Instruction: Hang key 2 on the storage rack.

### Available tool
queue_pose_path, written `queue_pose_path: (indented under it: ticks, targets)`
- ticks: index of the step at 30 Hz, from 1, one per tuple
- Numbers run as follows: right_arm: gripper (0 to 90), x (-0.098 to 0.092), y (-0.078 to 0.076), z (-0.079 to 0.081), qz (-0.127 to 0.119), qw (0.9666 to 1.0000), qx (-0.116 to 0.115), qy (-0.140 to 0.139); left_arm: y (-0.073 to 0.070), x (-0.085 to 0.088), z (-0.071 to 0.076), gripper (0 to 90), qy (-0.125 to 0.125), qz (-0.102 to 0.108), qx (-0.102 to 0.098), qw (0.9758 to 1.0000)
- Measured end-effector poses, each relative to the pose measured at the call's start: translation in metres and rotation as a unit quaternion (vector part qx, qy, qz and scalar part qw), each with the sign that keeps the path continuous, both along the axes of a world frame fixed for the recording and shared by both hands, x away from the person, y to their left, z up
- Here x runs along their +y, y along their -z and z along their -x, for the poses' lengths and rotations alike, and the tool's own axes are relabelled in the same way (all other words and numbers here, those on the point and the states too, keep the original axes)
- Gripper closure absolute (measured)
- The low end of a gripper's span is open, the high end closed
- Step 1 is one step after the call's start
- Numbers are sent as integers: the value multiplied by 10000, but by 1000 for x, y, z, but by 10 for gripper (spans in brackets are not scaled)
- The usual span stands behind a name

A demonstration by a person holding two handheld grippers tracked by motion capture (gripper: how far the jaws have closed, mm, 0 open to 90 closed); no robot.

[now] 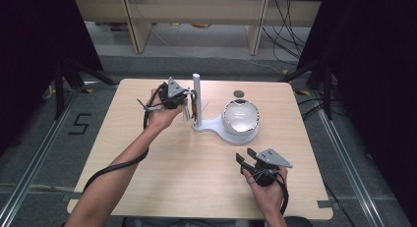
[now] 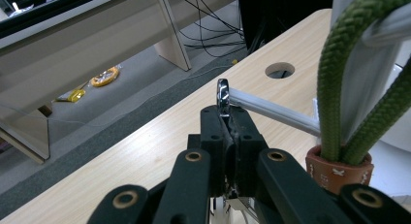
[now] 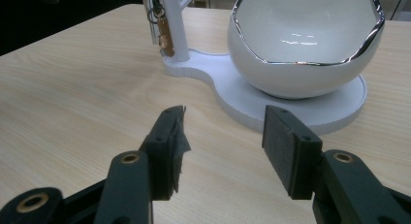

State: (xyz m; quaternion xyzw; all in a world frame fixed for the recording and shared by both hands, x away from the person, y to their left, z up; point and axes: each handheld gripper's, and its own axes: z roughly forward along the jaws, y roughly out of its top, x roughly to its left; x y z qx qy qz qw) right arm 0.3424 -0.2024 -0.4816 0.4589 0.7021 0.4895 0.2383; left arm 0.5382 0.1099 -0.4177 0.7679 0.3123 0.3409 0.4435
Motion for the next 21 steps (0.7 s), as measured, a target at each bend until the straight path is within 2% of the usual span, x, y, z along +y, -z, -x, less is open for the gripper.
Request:
queue_pose_path:
  ticks: [5, 6, 10, 14, 16, 18, 19, 20, 21]
  targets:
    - [507, 0, 0, 0, -18, 10000, 27, -15, 0, 0, -1, 860, 62, -114, -30, 9999]
    - [506, 0, -1, 1, 42, 10000, 64, 28, 0, 0, 0, 860, 70, -136, -46, 9999]
    - [506, 0, -1, 1, 28, 10000, 79, 30, -1, -1, -1, 858, 182, -290, -44, 9994]
    - [505, 0, 0, 0, -24, 10000, 44, 10, 1, -3, -1, 833, 367, -524, -96, 9979]
    - [504, 0, 0, 0, -1, 10000, 57, 21, 0, -3, 1, 763, 447, -703, -81, 9965]
    - [505, 0, 0, 1, -30, 9999, 85, 84, -1, -2, 2, 685, 484, -790, -39, 9957]
    - [504, -1, 0, 0, 77, 10000, -15, 45, -2, -2, 3, 632, 489, -694, -25, 9964]
    - [504, 0, 0, 1, -53, 9999, 83, 87, -3, -1, 5, 603, 479, -665, -23, 9966]
    - [505, -1, 0, 0, -10, 10000, 31, 49, -5, 1, 7, 577, 501, -756, -2, 9959]
